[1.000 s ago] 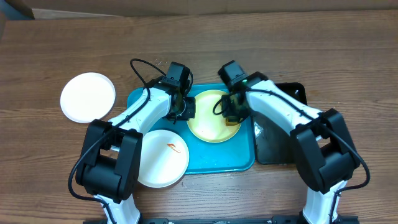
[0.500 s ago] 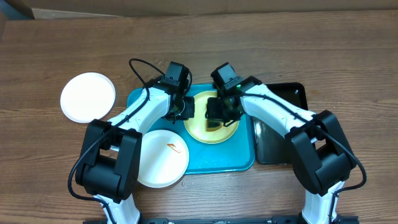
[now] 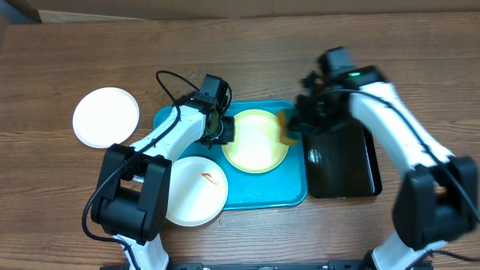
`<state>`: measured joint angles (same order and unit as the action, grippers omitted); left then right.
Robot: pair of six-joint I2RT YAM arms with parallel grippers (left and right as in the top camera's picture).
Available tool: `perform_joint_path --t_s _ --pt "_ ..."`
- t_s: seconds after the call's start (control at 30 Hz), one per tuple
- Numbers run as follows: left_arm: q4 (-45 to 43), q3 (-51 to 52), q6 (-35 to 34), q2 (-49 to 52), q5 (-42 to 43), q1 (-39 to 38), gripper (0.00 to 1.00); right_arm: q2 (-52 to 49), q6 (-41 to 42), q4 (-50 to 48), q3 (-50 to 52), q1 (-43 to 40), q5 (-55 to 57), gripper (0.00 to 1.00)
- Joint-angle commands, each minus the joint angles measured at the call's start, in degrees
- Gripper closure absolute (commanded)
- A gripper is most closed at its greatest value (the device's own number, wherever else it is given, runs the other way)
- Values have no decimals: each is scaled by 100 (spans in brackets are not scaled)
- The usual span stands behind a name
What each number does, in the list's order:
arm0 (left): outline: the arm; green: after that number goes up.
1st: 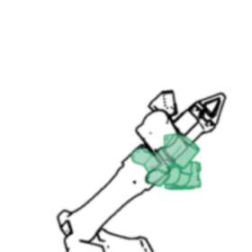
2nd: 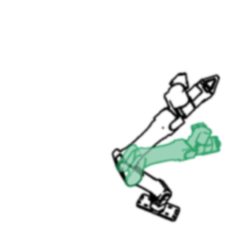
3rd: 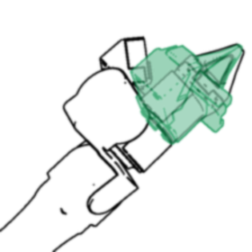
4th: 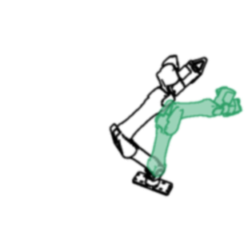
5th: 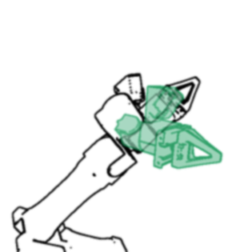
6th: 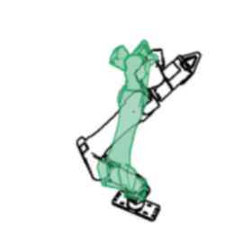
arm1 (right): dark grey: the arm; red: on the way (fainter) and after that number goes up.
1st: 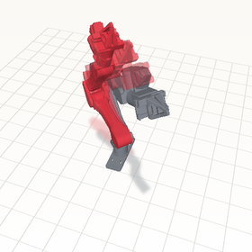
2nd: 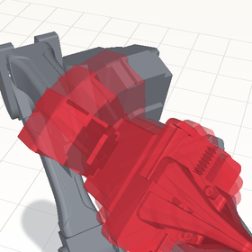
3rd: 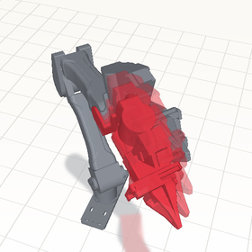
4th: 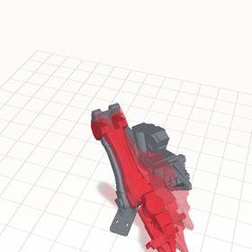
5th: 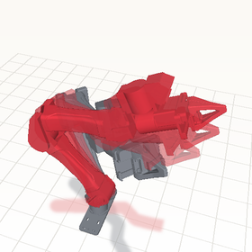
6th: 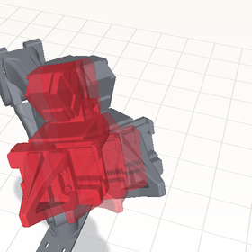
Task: Clean dirty plates on tray and stack at the side
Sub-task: 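Move the sponge back into the black basin and rinse it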
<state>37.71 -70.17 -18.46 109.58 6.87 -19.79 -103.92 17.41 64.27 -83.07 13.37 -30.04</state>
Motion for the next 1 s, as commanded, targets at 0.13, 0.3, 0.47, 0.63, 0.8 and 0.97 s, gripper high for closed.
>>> perform_joint_path --t_s 0.13,0.3,0.47,0.63,0.8,0.97 --pt "-7 -72 0 -7 66 -11 85 291 -549 1073 4 -715 2055 96" --pt "-22 -72 2 -7 63 -11 84 291 -544 841 492 -726 2450 96" --pt "-22 -72 2 -7 63 -11 84 289 -544 81 1130 -721 2476 96" --pt "-26 -72 2 -7 63 -11 84 286 -546 -708 1786 -723 2551 59" --pt "-26 -70 2 -7 63 -11 80 289 -546 -688 1770 -734 2551 41" --pt "-26 -72 2 -7 63 -11 80 289 -522 -678 1856 -723 2549 40"
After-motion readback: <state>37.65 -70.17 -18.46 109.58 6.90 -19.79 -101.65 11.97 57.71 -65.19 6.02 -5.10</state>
